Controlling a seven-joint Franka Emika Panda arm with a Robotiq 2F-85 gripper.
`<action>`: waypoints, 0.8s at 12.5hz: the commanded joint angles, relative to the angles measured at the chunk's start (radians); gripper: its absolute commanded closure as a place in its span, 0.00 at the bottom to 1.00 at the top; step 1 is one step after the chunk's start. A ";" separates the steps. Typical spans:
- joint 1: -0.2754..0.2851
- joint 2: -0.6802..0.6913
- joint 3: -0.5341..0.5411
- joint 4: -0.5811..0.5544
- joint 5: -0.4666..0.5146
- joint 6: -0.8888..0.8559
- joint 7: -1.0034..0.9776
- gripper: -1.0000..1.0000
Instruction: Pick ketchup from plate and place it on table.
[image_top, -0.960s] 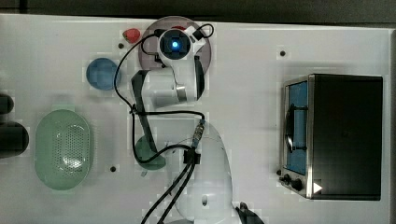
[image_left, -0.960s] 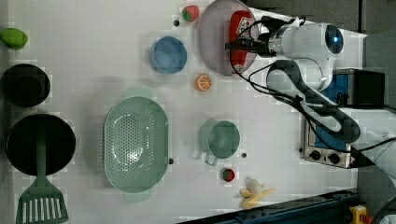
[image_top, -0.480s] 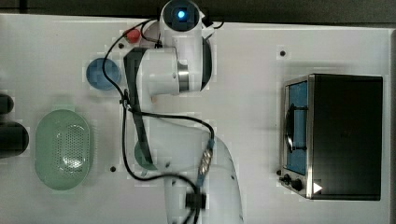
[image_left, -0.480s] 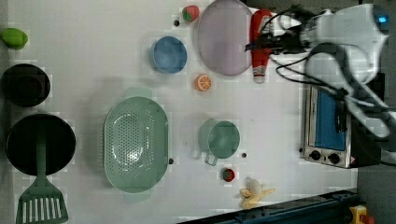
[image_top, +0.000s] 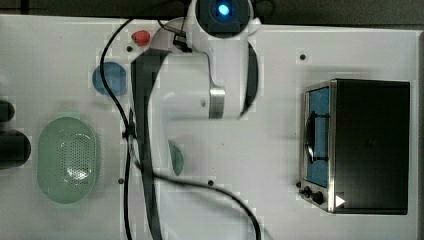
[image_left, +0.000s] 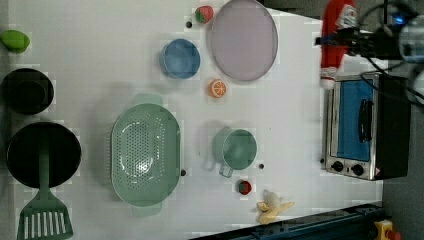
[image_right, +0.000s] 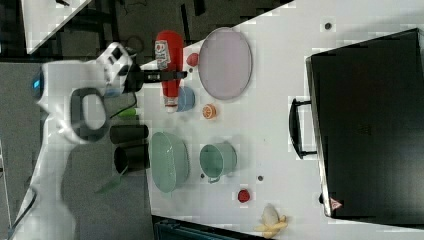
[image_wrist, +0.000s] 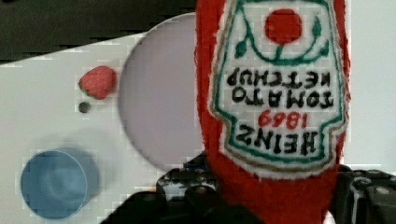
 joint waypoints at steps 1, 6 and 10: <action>-0.047 -0.057 -0.022 -0.185 -0.005 0.023 0.008 0.40; -0.047 -0.174 -0.063 -0.477 -0.007 0.135 0.012 0.40; -0.045 -0.153 -0.071 -0.659 -0.007 0.322 0.012 0.40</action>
